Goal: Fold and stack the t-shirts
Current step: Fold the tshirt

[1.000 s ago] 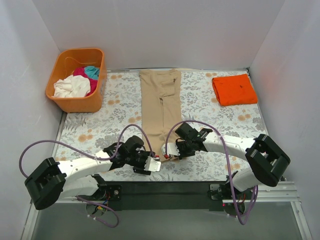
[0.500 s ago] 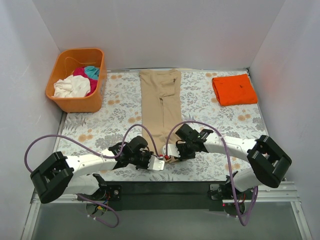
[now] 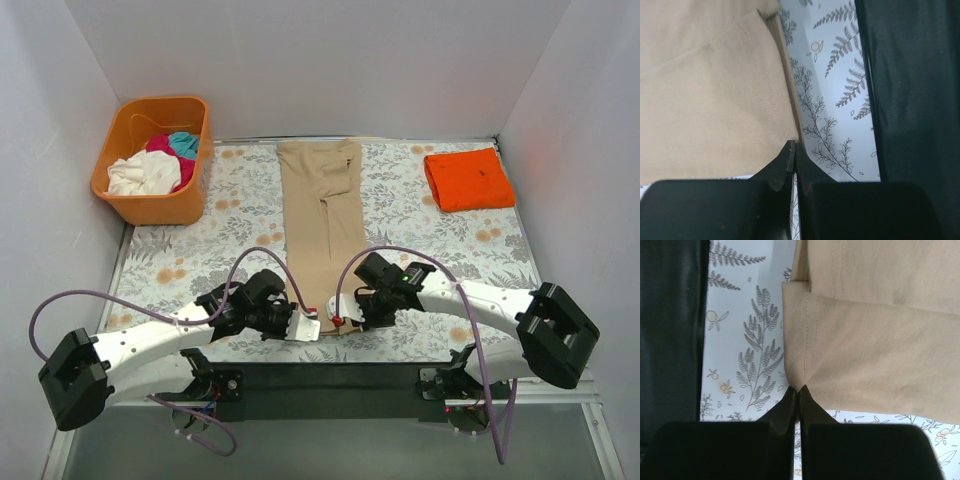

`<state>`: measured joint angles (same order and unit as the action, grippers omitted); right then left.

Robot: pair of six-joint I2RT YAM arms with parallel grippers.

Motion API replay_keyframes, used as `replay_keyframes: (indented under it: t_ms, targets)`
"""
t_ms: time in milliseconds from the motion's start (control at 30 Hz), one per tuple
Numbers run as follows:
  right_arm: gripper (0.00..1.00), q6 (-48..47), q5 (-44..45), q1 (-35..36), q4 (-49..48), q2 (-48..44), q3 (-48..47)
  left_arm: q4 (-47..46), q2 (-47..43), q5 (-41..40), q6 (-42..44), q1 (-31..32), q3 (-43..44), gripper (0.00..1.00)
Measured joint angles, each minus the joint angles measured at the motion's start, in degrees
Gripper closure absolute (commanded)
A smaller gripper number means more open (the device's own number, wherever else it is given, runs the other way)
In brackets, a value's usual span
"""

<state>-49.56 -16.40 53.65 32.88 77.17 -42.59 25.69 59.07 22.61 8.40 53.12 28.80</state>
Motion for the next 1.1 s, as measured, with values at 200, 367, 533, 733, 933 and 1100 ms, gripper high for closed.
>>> replay_keyframes:
  t_ms: [200,367,533,733,933,1100]
  targets:
    - [0.99,3.0,-0.8,2.8,3.9,-2.9,-1.8,6.3,-3.3,3.8,-1.5,0.0,4.9,1.00]
    - [0.99,4.7,-2.1,3.4,8.6,-4.8,-4.1,11.9,-7.9,7.1,-2.8,0.0,7.1,1.00]
    - [0.99,4.5,-1.2,3.1,11.5,-5.7,-8.4,14.4,-8.9,7.5,-8.1,-0.3,12.5,1.00]
    - [0.99,1.4,0.8,-3.1,12.1,-3.4,-11.7,11.1,-6.3,6.8,-11.0,-7.4,14.6,1.00]
    - [0.99,-2.3,2.0,-8.4,11.8,3.7,-19.2,5.4,0.0,6.8,-6.9,-19.2,14.7,1.00]
    - [0.99,-5.1,2.8,-12.4,10.0,11.5,-25.1,-2.0,8.5,6.8,-2.9,-24.5,15.9,1.00]
